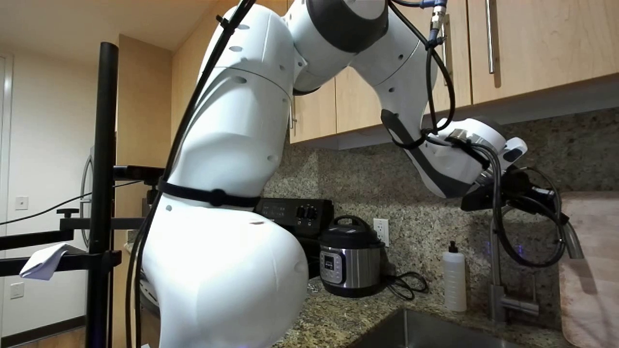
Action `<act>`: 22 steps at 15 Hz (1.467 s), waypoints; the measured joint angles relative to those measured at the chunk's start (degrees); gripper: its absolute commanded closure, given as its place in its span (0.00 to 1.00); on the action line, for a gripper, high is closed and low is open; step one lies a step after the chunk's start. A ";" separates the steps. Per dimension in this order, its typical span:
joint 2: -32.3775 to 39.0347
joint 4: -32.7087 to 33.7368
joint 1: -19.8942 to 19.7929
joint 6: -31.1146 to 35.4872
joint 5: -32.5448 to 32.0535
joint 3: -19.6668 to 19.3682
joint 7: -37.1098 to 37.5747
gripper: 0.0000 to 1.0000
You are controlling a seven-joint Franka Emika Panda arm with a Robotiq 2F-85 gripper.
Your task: Push the faucet to the right side of the sink.
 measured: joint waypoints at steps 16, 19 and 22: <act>4.05 5.42 -2.46 -1.67 0.62 2.50 -0.69 1.00; 4.00 5.37 -2.46 -1.66 0.61 2.50 -0.69 1.00; 3.68 5.06 -2.44 -1.50 0.39 2.53 -0.68 1.00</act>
